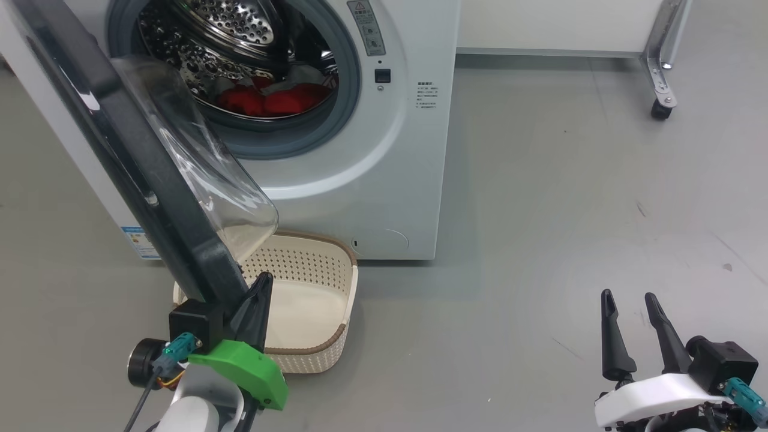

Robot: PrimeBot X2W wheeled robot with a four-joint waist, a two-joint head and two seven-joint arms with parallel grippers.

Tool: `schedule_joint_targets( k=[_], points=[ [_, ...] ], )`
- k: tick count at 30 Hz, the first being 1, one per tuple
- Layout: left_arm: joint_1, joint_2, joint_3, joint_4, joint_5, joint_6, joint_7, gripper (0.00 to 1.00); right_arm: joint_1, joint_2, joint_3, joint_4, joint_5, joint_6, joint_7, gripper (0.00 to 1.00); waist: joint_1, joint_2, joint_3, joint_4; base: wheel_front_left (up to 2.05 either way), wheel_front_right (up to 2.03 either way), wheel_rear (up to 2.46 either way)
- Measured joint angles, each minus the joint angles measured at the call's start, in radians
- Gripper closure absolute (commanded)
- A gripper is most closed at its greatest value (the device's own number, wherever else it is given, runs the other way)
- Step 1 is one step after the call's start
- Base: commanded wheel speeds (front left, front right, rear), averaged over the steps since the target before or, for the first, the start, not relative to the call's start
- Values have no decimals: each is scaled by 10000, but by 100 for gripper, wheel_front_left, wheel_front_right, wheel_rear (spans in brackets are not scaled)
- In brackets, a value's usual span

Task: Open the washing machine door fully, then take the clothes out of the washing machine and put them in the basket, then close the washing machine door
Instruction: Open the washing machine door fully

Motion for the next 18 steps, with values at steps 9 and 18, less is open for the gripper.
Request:
schedule_joint_targets(
  k=[9, 18],
  points=[
    [-12, -36, -38, 167, -159, 0, -159, 100, 28, 73, -2, 2, -73, 90, 0, 0, 0, 0, -2, 665, 0, 0, 0],
    [-68, -31, -2, 384, -213, 6, -299, 100, 158, 117, -46, 13, -163, 174, 0, 0, 0, 0, 11, 1440, 0, 0, 0]
  ],
)
